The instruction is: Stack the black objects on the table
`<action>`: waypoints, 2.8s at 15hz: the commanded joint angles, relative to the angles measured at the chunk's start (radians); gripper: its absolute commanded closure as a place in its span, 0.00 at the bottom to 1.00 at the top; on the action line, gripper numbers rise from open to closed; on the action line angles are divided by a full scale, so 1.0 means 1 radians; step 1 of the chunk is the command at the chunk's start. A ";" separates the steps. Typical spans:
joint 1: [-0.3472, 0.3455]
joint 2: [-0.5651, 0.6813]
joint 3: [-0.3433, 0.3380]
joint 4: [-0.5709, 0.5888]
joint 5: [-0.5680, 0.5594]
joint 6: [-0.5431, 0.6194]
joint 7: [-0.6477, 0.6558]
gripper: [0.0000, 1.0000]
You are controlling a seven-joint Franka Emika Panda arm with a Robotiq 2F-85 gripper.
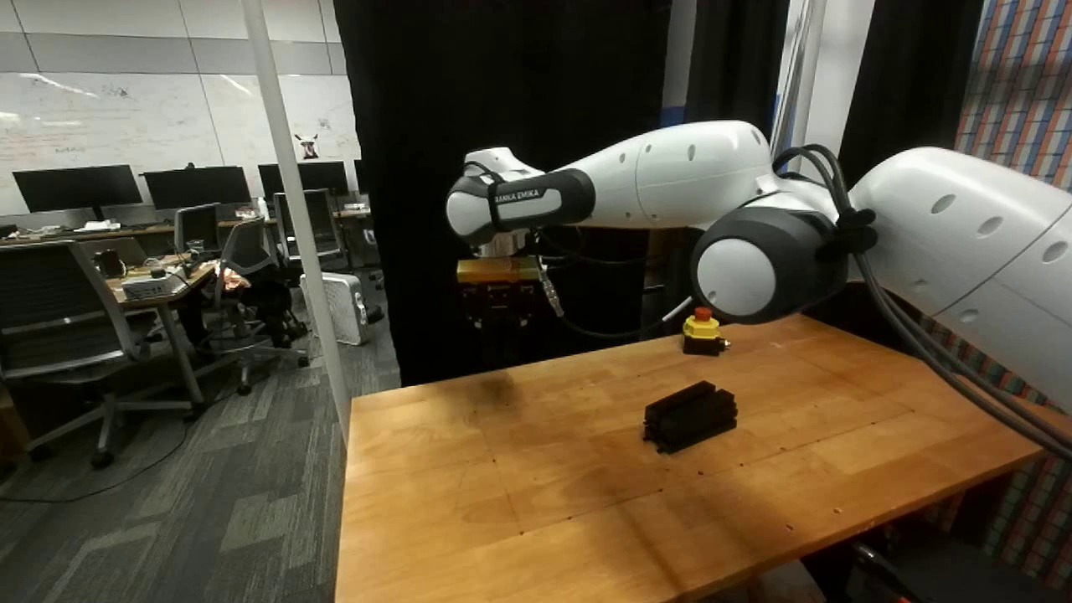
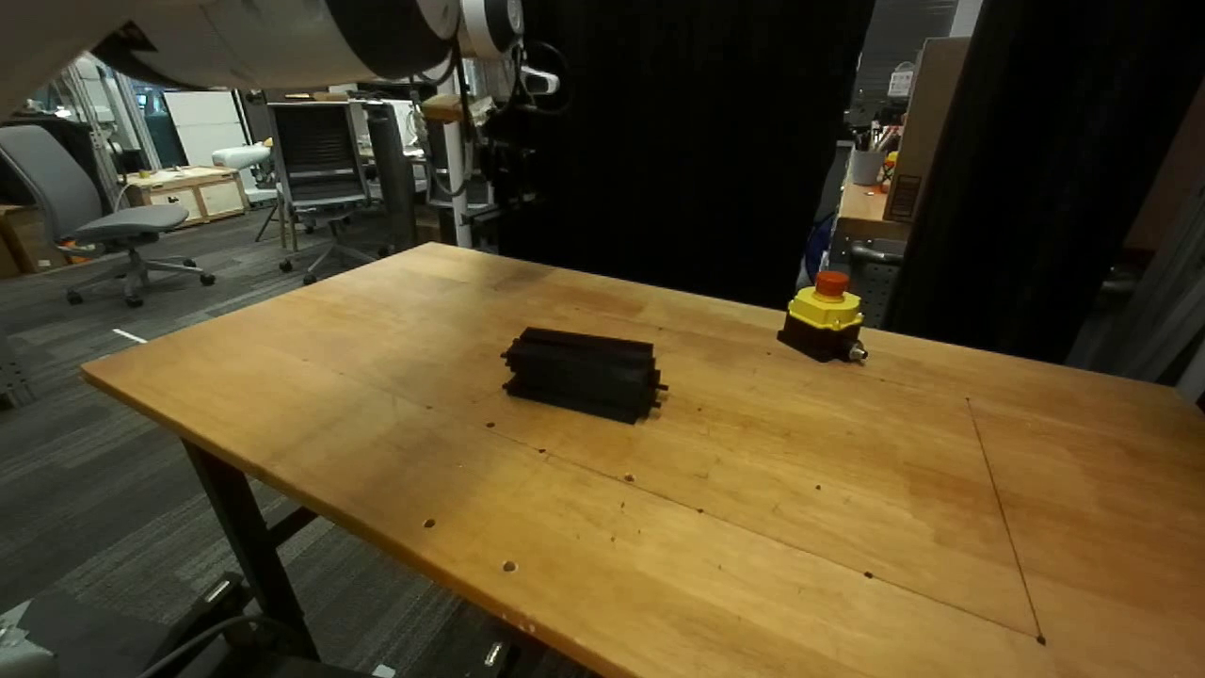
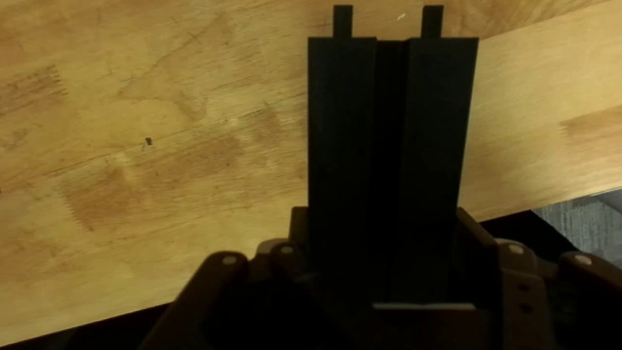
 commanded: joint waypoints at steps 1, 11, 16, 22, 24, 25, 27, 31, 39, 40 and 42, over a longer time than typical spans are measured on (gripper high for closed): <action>-0.014 -0.129 -0.003 -0.168 0.027 0.039 0.111 0.55; -0.021 -0.391 -0.006 -0.613 0.070 0.250 0.461 0.55; -0.025 -0.522 -0.009 -0.845 0.075 0.378 0.590 0.55; -0.054 -0.691 -0.008 -1.141 0.078 0.519 0.662 0.55; -0.069 -0.752 -0.008 -1.247 0.081 0.570 0.665 0.55; -0.075 -0.783 -0.010 -1.300 0.077 0.595 0.665 0.55; -0.087 -0.848 -0.014 -1.408 0.072 0.633 0.671 0.55; -0.109 -0.978 -0.016 -1.611 0.057 0.683 0.707 0.55; -0.157 -1.097 0.000 -1.751 0.023 0.714 0.770 0.55; -0.163 -1.098 0.001 -1.751 0.016 0.709 0.785 0.55; -0.175 -1.093 0.001 -1.747 0.000 0.698 0.809 0.55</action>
